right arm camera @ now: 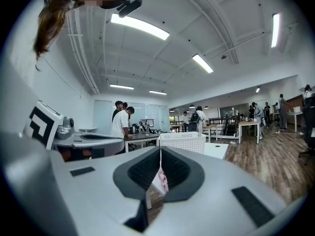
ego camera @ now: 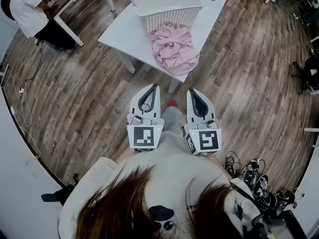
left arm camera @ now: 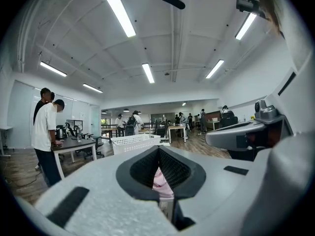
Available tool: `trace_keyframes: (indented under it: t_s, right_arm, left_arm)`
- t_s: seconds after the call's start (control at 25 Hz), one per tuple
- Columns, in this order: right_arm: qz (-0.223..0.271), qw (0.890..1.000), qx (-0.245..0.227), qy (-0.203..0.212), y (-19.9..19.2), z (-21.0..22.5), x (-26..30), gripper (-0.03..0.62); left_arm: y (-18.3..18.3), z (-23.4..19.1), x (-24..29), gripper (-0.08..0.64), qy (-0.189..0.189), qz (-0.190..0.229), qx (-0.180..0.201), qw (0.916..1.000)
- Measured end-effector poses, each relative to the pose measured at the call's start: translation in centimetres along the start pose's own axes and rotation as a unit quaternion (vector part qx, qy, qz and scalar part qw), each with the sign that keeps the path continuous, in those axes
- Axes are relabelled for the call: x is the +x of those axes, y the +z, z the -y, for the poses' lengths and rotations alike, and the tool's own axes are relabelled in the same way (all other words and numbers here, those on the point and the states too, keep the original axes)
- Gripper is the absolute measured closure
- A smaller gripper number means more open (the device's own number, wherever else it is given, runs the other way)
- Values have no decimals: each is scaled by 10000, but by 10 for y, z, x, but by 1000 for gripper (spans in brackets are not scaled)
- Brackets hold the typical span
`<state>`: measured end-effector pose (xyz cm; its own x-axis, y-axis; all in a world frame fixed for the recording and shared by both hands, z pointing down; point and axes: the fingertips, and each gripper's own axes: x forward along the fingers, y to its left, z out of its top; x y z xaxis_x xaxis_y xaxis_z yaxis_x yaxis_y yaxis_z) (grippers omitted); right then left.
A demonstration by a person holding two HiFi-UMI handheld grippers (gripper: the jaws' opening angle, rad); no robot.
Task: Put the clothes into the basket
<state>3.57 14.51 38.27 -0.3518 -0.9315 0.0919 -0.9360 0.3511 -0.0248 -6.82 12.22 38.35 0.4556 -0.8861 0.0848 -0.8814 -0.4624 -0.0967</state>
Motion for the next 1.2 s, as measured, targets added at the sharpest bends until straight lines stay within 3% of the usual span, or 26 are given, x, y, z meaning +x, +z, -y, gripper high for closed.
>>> trace_keyframes:
  t_s: [0.36,0.92,1.12,1.2]
  right_arm:
    - [-84,9999,51,87,-5,36,62,578]
    - [-368,9973,159,613,-11,101,176,580]
    - [-479,9961,214,703,-19,114,195,578]
    - [-531,9959,259,682,-21,118,201,579]
  left_arm:
    - [-3,-16,63,551,133,-3,-184,9997]
    - [-12,-46,180,551,476,-346,-268,9979]
    - [-27,-51,201,551,415,-569,125,9974]
    - [-31,-54,207,551,399,-646,88,9971]
